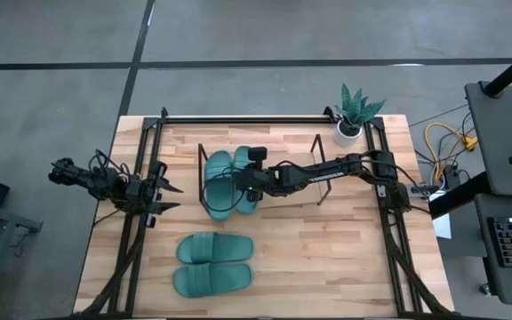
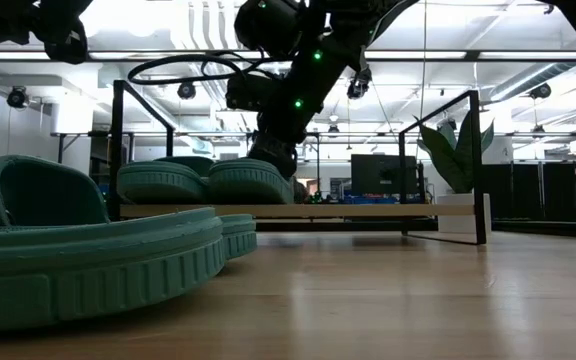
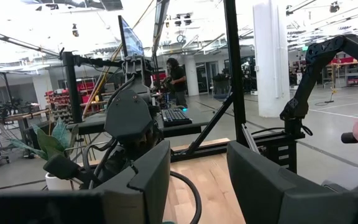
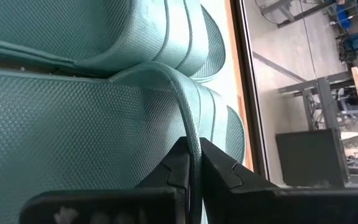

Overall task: Pick and place slides into the shelf
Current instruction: Adjust the green slippers, then put the green slipper on the shelf

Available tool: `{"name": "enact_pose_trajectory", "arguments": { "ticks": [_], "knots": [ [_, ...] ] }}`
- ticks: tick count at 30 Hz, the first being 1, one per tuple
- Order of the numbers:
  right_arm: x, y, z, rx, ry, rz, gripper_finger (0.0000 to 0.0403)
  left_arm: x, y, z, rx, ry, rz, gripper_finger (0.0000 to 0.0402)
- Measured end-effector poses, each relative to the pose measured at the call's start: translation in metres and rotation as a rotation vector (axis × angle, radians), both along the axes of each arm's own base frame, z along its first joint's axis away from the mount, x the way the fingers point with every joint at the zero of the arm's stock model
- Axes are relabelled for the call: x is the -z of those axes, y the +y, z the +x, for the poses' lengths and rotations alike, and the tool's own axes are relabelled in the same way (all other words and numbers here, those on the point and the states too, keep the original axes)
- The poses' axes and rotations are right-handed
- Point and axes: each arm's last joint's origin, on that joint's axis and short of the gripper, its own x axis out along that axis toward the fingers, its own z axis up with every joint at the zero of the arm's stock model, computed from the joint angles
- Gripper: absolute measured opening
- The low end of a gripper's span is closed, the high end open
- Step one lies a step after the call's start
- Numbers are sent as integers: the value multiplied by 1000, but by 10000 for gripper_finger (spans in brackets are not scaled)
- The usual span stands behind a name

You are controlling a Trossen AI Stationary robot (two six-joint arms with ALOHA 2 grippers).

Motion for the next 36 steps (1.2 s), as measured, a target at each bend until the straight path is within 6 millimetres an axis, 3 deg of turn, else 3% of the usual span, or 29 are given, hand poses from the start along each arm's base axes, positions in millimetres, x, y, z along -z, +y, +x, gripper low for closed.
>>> {"name": "enact_pose_trajectory", "arguments": {
  "ticks": [4,14,20,29,36],
  "knots": [
    [0,0,0,3,-3,4,29,0,0,0,0,1,0,144],
    [-1,6,0,-2,-12,19,134,0,0,0,0,2,1,144],
    [-11,15,-1,-22,-33,19,170,0,0,0,1,2,1,144],
    [-42,38,-11,-50,-125,44,180,0,0,0,1,3,1,144],
    [-73,82,-27,-153,-198,62,160,0,0,0,0,3,2,144]
  ]
}}
